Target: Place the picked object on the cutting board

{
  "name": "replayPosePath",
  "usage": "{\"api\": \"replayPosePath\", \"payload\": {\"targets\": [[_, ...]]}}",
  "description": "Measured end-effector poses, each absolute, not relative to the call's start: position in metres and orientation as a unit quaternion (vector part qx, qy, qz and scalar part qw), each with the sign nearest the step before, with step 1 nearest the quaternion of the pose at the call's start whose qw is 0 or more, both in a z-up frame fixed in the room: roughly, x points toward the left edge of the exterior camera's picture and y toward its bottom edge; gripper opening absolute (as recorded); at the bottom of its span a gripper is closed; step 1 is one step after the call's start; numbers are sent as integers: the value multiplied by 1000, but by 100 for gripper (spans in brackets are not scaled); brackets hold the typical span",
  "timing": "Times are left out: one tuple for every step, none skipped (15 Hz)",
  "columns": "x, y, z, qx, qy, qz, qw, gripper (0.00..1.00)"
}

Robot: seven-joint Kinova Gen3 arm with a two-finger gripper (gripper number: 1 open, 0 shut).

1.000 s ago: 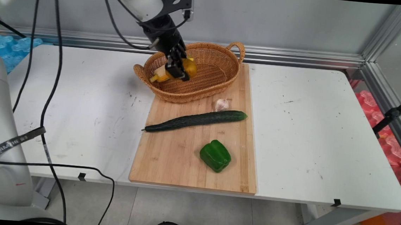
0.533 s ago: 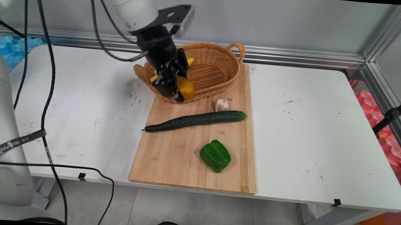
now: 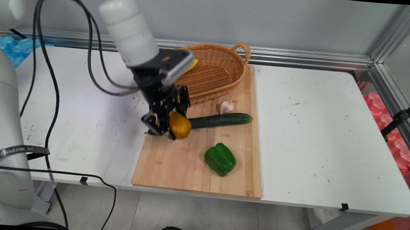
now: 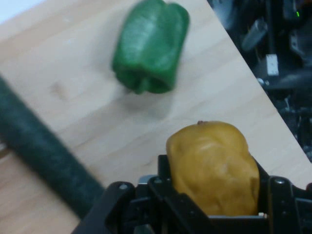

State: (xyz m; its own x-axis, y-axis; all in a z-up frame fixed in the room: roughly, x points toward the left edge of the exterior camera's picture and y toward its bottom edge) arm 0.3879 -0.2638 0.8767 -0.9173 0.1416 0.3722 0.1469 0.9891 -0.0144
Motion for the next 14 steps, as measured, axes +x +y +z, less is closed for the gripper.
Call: {"api": "replayPosePath", "payload": {"targets": [[387, -262, 871, -81, -979, -8, 188, 0], [385, -260, 860, -91, -979, -10, 184, 0], [383, -258, 850, -100, -978, -12, 181, 0], [382, -257, 842, -106, -978, -13, 179, 0], [381, -256, 832, -112, -978, -14, 176, 0], [380, -256, 825, -116, -978, -15, 174, 0], [379, -256, 821, -118, -978, -15, 173, 0], [379, -255, 814, -121, -977, -16, 173, 0], [378, -255, 809, -123, -977, -16, 173, 0], [378, -255, 806, -124, -977, -16, 173, 0], [377, -254, 801, -126, -976, -15, 174, 0], [377, -254, 798, -128, -976, -14, 176, 0], [377, -255, 797, -128, -976, -13, 177, 100], [377, -255, 796, -128, -975, -11, 179, 100]]}}
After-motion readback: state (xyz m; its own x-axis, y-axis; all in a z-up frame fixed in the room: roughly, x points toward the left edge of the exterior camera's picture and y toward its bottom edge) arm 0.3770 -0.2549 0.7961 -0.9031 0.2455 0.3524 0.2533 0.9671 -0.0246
